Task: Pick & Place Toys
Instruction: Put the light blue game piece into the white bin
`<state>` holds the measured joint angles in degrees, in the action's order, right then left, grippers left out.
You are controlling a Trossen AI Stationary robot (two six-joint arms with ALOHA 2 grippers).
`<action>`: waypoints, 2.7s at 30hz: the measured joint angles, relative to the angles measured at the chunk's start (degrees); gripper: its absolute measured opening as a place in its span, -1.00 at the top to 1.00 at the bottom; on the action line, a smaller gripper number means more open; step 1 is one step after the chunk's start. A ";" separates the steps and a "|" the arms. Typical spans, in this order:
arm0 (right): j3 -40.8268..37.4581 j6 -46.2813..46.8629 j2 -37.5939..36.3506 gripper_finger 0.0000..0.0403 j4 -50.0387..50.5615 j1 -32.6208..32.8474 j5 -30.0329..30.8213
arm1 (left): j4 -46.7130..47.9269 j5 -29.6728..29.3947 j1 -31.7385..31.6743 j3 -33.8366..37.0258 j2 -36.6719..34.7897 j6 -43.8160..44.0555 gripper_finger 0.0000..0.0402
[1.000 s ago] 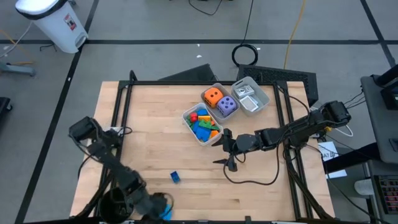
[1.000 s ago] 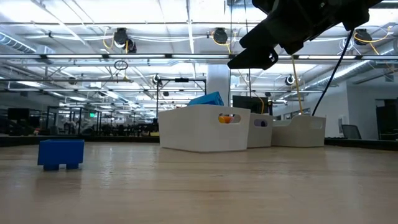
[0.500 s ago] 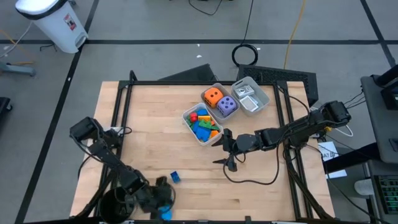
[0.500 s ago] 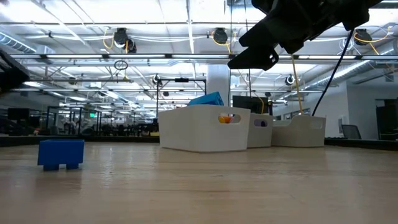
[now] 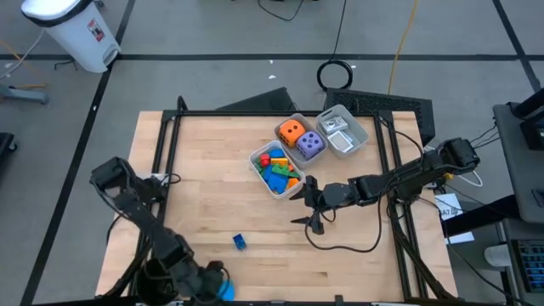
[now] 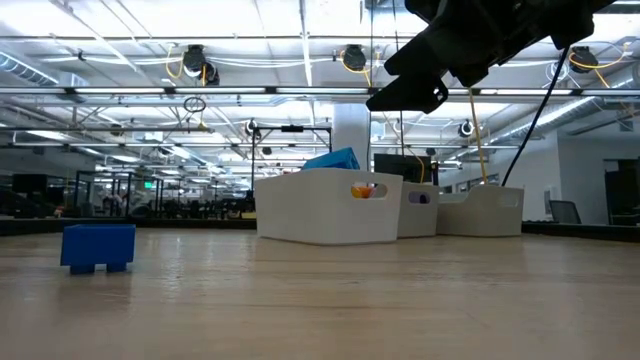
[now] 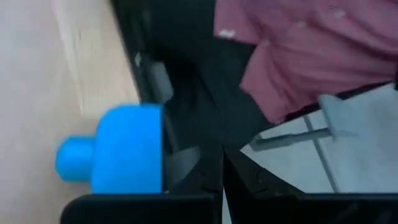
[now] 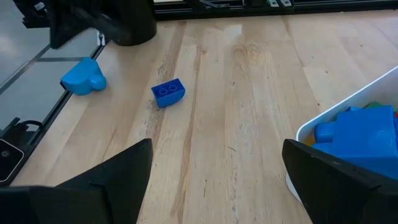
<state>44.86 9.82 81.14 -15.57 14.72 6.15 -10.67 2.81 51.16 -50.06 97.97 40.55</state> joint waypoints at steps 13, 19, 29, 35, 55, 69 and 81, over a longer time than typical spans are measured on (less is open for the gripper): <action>-0.04 2.12 0.01 -0.63 0.01 0.00 0.03 | 3.38 -11.17 -4.37 -0.03 9.53 9.21 0.93; -0.93 2.88 0.02 -0.63 -0.46 0.02 0.02 | 3.17 -15.86 -9.92 0.00 9.47 7.86 0.93; -1.92 3.00 0.02 -0.63 -0.60 0.02 0.04 | 1.36 -9.69 -15.52 -0.02 9.01 14.68 0.00; -1.92 3.00 0.02 -0.63 -0.90 0.02 0.02 | -1.37 -5.40 -17.67 -0.02 8.96 8.38 -0.47; -1.92 2.59 0.02 -0.63 -2.49 0.02 0.01 | 20.75 -20.35 -15.35 -11.75 5.32 -7.51 -0.53; -1.92 2.58 0.02 -0.63 -2.68 0.02 0.01 | 18.70 -17.86 -16.25 -13.09 10.30 -8.66 -0.53; -1.92 2.57 0.02 -0.63 -2.60 0.02 0.00 | 17.89 -16.34 -16.16 -13.11 10.67 -17.13 -0.53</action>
<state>42.94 12.38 81.17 -18.17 14.74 6.15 7.22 -13.53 35.00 -63.18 108.64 23.43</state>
